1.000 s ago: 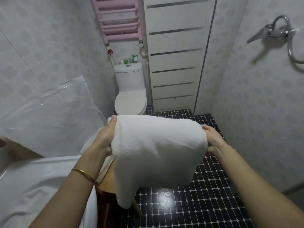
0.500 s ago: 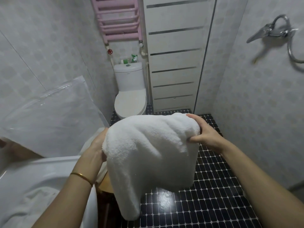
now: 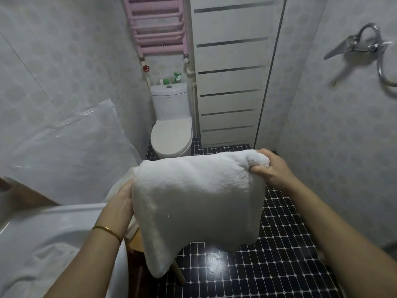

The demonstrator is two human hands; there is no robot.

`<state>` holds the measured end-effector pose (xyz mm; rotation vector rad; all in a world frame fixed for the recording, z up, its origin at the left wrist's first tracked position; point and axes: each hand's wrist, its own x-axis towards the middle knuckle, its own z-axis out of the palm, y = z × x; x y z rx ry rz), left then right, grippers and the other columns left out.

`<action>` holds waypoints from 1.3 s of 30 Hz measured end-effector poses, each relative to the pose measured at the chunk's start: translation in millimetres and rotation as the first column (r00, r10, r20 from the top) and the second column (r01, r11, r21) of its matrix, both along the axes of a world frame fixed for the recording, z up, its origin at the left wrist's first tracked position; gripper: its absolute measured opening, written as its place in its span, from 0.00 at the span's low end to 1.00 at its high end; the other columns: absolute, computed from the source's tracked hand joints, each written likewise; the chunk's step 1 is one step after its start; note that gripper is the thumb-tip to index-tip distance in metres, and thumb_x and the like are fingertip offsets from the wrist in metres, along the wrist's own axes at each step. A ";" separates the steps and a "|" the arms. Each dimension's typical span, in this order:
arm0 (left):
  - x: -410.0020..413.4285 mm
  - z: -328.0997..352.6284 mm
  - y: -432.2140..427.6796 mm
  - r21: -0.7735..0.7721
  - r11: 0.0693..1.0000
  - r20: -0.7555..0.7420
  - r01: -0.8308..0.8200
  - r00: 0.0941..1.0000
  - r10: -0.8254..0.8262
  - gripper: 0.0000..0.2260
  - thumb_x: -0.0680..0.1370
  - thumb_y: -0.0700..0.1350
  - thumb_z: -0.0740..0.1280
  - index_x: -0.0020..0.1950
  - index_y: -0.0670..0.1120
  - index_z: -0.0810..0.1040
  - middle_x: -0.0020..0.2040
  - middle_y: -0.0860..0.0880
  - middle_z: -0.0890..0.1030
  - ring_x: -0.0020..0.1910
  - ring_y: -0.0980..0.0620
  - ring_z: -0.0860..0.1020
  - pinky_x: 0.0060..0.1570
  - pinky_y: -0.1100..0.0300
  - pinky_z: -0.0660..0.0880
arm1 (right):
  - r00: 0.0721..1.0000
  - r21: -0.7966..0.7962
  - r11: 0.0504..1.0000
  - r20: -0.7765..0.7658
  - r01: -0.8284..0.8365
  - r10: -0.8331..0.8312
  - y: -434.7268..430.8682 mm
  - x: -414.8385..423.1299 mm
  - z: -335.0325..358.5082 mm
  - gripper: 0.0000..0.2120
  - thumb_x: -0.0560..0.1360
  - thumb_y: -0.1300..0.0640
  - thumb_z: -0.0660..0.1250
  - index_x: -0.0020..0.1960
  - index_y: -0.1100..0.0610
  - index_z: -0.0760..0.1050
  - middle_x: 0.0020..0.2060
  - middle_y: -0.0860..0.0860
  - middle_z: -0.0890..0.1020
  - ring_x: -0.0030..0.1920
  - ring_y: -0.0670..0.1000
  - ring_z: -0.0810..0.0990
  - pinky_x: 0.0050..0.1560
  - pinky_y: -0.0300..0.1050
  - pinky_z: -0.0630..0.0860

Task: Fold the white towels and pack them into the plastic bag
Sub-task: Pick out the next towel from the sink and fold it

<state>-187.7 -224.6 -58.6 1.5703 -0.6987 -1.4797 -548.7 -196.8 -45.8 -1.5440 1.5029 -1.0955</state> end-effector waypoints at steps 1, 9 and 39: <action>-3.6 1.6 0.7 0.013 1.000 -0.078 0.022 0.997 -0.021 0.19 0.83 0.41 0.52 0.36 0.45 0.76 0.34 0.48 0.76 0.31 0.54 0.75 0.20 0.69 0.72 | 1.000 0.025 1.000 0.028 -0.013 0.013 0.7 -0.5 -2.0 0.13 0.61 0.53 0.68 0.46 0.52 0.75 0.40 0.48 0.78 0.37 0.41 0.77 0.33 0.26 0.70; -5.2 13.5 13.9 0.058 0.939 -0.387 0.340 0.874 -0.293 0.18 0.63 0.57 0.74 0.37 0.42 0.82 0.34 0.45 0.82 0.31 0.48 0.80 0.29 0.58 0.77 | 0.931 0.172 0.983 0.345 0.061 -0.118 2.2 -6.3 -7.2 0.18 0.57 0.52 0.68 0.44 0.59 0.77 0.35 0.51 0.79 0.34 0.49 0.77 0.34 0.41 0.73; -32.0 24.4 14.4 -0.182 0.909 -0.279 0.374 0.867 -0.413 0.11 0.73 0.46 0.64 0.43 0.46 0.87 0.43 0.45 0.85 0.40 0.48 0.84 0.35 0.58 0.80 | 0.705 0.536 0.775 0.689 -0.336 -0.171 21.9 -31.4 -66.3 0.36 0.62 0.43 0.78 0.64 0.58 0.73 0.56 0.61 0.80 0.53 0.61 0.81 0.52 0.58 0.77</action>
